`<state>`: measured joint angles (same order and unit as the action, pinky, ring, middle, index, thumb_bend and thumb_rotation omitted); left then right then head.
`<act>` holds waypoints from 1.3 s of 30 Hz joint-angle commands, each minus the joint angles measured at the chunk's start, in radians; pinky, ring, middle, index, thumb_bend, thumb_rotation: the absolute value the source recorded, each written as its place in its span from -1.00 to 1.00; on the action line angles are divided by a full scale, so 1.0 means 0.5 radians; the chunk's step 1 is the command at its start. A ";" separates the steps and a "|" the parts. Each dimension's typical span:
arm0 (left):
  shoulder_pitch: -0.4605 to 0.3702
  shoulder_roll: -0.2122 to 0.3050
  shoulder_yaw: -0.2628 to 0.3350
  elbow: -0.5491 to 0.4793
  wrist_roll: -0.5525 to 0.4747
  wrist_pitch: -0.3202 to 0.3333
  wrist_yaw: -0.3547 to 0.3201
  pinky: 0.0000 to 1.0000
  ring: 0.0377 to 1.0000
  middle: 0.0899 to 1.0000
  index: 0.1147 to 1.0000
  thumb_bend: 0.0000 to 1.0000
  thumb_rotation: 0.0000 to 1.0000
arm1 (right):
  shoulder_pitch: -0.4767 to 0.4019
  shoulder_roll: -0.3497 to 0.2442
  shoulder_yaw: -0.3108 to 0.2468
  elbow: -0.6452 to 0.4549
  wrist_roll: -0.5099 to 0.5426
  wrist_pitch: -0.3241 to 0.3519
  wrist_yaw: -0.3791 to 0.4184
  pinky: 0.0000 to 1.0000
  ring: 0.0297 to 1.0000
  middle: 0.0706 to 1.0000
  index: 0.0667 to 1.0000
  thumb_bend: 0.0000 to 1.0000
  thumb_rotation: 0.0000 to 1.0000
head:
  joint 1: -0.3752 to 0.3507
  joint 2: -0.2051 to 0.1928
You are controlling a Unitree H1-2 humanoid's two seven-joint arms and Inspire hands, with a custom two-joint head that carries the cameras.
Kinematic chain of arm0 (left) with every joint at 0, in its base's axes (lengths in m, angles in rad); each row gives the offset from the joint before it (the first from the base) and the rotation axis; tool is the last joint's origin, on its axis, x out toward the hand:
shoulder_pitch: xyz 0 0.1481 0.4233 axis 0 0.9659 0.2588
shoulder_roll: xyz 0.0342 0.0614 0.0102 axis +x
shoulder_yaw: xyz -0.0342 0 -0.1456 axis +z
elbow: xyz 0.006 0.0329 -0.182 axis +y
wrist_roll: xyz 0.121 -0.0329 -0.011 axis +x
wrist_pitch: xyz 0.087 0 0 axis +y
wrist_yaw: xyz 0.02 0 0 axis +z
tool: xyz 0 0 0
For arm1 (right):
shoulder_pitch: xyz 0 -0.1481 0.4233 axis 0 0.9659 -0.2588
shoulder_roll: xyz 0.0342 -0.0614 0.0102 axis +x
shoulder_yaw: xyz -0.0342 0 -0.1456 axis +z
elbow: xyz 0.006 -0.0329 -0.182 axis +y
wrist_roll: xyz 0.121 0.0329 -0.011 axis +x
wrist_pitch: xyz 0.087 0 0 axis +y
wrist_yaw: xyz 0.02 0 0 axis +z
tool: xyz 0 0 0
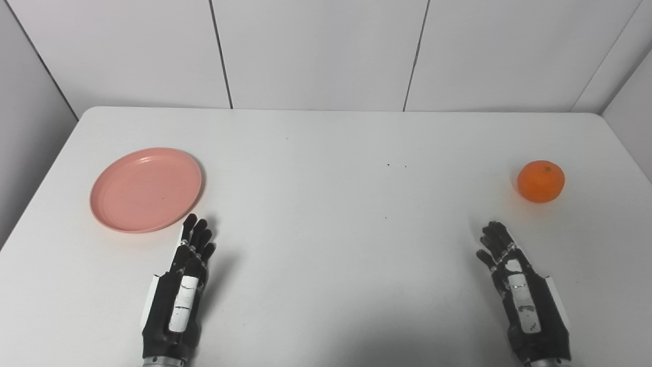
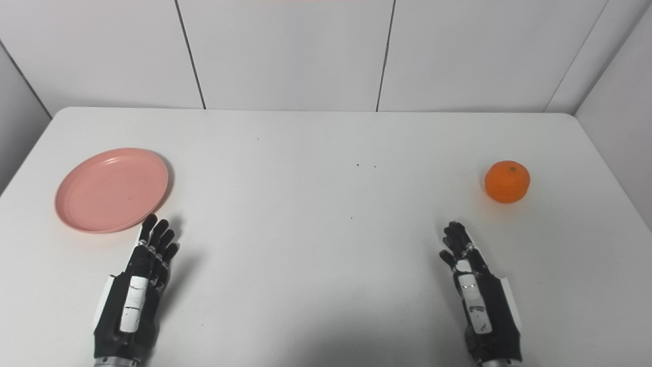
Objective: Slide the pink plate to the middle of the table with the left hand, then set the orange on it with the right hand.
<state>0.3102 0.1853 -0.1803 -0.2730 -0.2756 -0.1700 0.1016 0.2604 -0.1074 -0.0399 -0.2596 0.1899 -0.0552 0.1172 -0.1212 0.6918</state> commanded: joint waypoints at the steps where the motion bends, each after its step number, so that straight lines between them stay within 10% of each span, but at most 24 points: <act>1: 0.064 -0.178 -0.006 -0.011 -0.009 0.017 -0.026 1.00 1.00 1.00 1.00 0.68 0.61 | 0.003 0.004 0.012 -0.010 0.007 -0.018 0.017 0.90 0.88 0.84 0.81 0.73 0.73 | 0.005 -0.002; 39: 0.075 -0.202 -0.014 0.006 0.023 0.006 -0.016 1.00 1.00 1.00 1.00 0.65 0.63 | 0.009 -0.003 0.010 -0.001 0.027 -0.014 0.026 0.88 0.87 0.83 0.81 0.74 0.71 | 0.043 -0.023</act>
<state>0.3105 0.1850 -0.1806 -0.2720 -0.2719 -0.1703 0.0971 0.2605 -0.1072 -0.0395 -0.2595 0.1945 -0.0552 0.1174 -0.1014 0.6811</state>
